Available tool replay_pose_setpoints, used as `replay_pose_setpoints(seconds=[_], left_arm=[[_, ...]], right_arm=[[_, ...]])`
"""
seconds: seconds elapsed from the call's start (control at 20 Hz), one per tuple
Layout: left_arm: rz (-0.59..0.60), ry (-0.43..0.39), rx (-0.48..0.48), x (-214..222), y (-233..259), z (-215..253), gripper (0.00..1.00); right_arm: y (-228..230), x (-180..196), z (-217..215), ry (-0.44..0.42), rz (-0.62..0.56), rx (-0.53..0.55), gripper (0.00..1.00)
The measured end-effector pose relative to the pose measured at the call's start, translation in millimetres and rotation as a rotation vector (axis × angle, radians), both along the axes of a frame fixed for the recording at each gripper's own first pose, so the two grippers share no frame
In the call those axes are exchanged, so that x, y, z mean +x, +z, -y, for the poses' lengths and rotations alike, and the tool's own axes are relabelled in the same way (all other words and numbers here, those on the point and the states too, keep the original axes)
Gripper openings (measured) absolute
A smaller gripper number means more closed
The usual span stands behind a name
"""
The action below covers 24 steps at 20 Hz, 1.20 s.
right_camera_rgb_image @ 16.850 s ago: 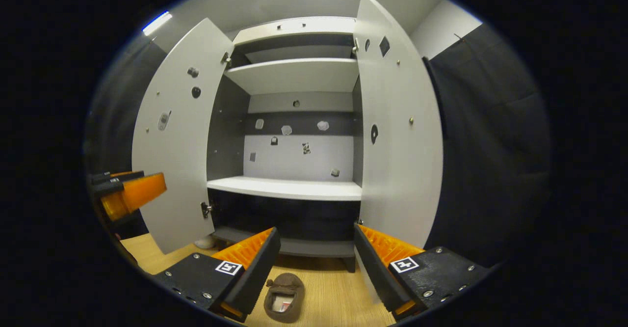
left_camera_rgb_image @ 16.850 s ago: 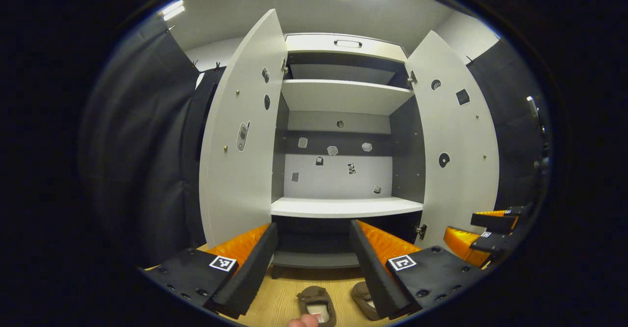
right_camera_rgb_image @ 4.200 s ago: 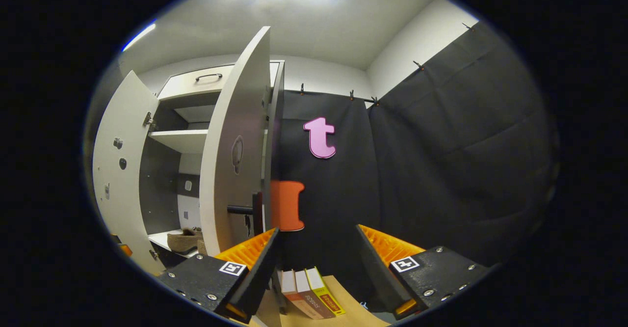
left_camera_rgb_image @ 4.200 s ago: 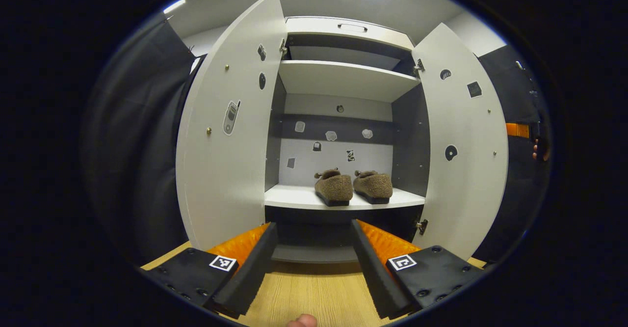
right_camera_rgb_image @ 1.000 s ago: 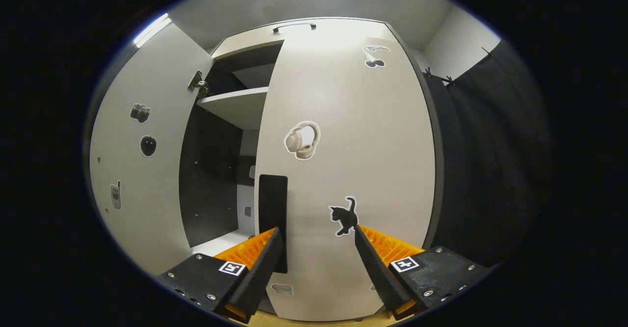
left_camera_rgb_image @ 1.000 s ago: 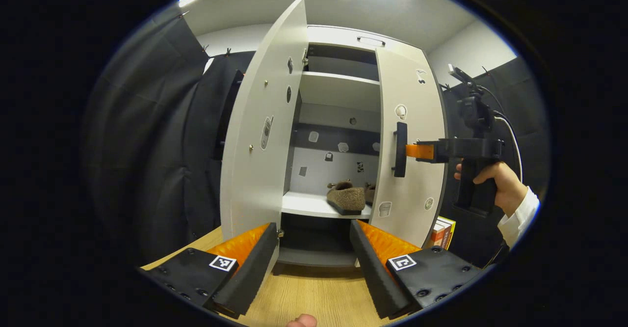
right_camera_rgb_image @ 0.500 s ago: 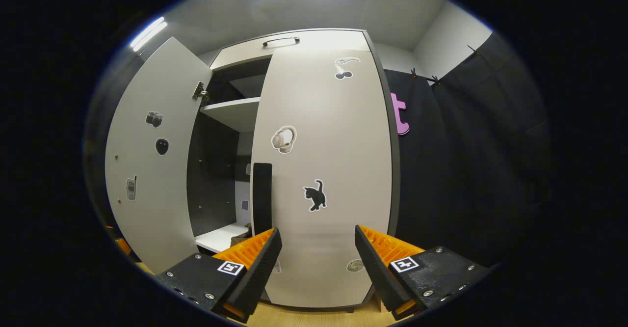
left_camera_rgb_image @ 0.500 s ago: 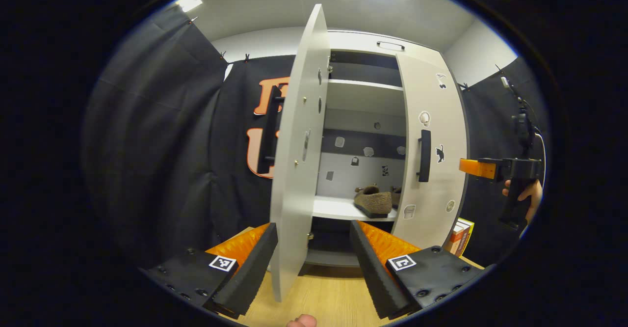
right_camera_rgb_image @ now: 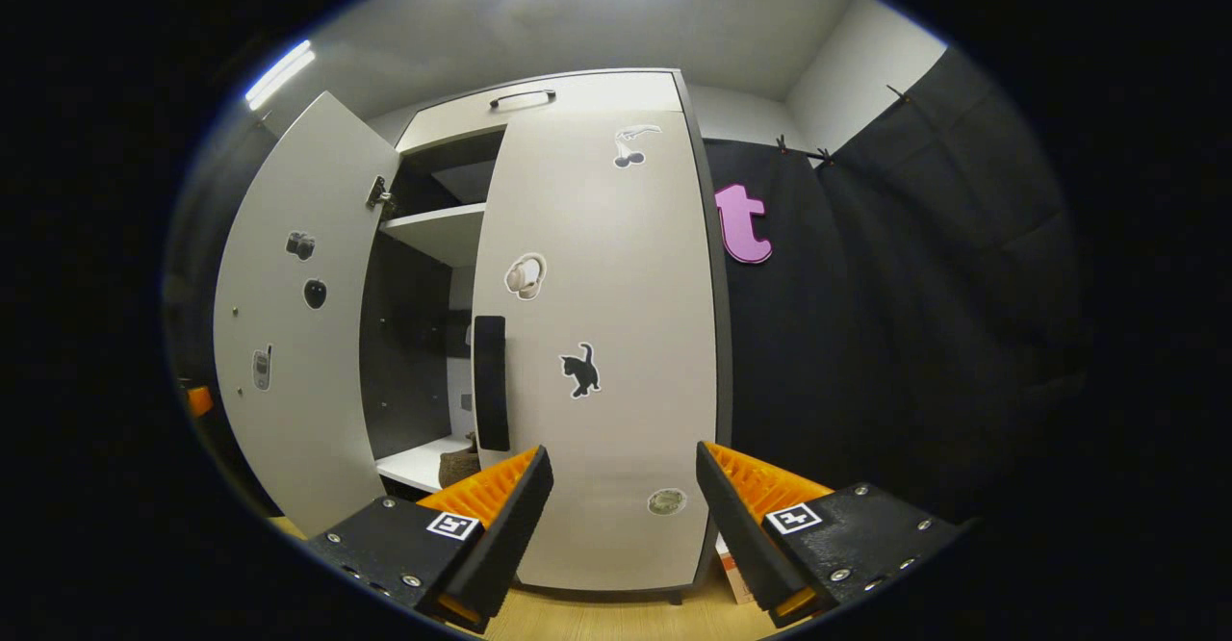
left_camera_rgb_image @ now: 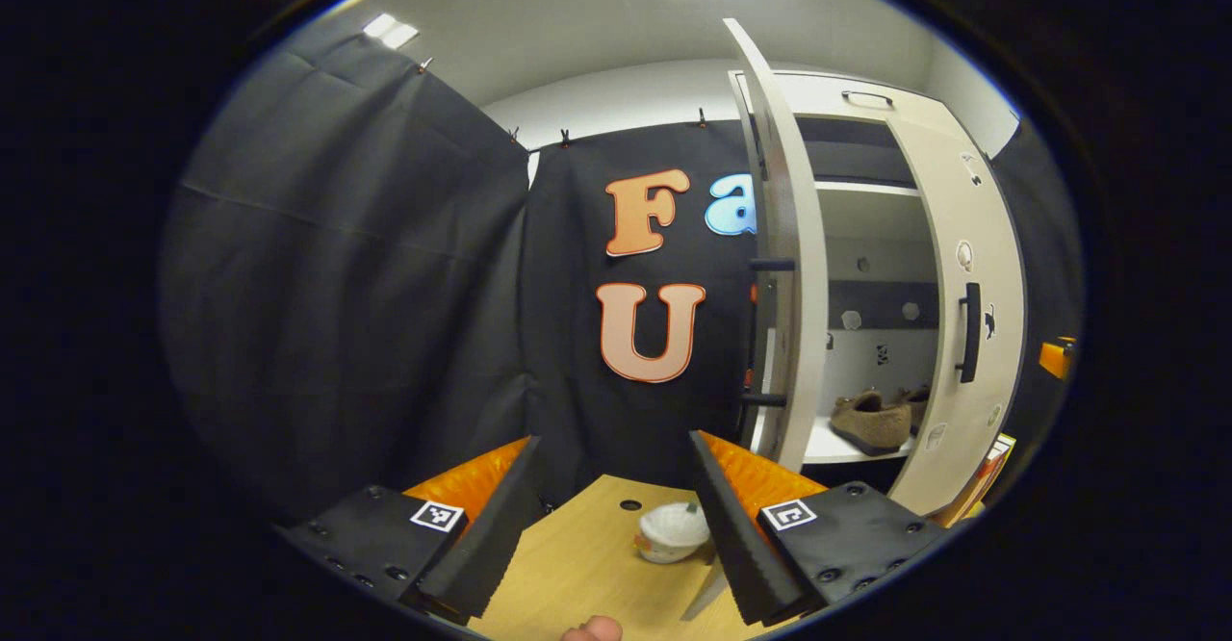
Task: Grab one shoe with the right hand and put it into the shoe cabinet, grab the other shoe with the left hand and put it into the shoe cabinet; then close the right door with the right hand and the left door with the left hand.
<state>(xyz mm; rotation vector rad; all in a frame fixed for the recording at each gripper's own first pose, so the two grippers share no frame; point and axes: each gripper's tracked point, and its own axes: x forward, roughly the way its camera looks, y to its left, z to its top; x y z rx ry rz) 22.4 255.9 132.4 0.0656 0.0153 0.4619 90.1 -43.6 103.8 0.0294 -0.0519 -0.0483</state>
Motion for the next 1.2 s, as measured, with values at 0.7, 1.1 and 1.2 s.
replay_pose_setpoints(seconds=[0.7, 1.1, 1.2], left_arm=[[0.012, -0.077, 0.022, 51.7, 16.3, 4.5, 0.91], [0.016, -0.177, -0.011, 57.4, 11.5, 67.9, 0.91], [0.016, -0.24, -0.026, 65.7, 9.5, 93.3, 0.94]], right_arm=[[-6.9, -7.4, 25.5, -0.05, -0.016, 0.014, 0.92], [-16.7, -5.7, 20.8, -0.032, -0.029, 0.06, 0.92], [-17.3, -5.9, 21.1, -0.028, -0.031, 0.065, 0.92]])
